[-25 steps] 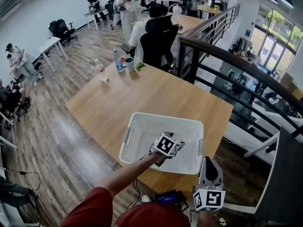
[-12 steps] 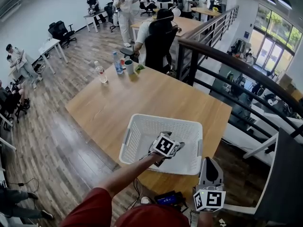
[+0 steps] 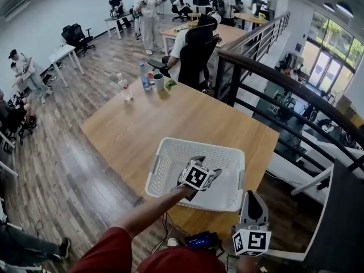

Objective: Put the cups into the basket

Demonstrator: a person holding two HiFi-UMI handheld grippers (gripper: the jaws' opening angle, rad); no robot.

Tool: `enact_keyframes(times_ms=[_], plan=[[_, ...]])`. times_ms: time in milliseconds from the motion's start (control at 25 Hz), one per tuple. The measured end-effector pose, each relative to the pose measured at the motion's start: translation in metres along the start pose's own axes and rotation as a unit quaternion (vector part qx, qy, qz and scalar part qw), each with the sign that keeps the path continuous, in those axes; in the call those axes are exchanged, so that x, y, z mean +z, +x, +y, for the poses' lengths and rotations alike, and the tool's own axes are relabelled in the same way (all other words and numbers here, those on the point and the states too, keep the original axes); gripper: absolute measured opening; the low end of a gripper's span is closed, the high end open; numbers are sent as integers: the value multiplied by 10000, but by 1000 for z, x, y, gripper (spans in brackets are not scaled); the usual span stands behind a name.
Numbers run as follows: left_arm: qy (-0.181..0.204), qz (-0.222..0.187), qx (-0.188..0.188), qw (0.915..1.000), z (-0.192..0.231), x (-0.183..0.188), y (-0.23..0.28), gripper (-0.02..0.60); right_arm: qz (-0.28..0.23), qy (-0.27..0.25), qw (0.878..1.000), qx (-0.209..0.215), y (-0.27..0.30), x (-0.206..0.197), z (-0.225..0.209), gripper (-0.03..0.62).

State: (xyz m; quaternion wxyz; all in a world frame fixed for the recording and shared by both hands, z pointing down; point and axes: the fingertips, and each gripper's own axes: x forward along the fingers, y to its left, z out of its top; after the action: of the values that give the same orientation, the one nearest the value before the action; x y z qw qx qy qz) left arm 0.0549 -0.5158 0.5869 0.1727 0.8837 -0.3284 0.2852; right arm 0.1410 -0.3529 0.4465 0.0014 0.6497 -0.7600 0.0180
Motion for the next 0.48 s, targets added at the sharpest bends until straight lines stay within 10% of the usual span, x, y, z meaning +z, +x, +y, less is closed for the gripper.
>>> enact_keyframes(times_ms=[480], plan=[[-67, -741, 70, 9972, 3, 32, -35, 351, 46, -94, 9999, 21, 1, 1, 5, 12]])
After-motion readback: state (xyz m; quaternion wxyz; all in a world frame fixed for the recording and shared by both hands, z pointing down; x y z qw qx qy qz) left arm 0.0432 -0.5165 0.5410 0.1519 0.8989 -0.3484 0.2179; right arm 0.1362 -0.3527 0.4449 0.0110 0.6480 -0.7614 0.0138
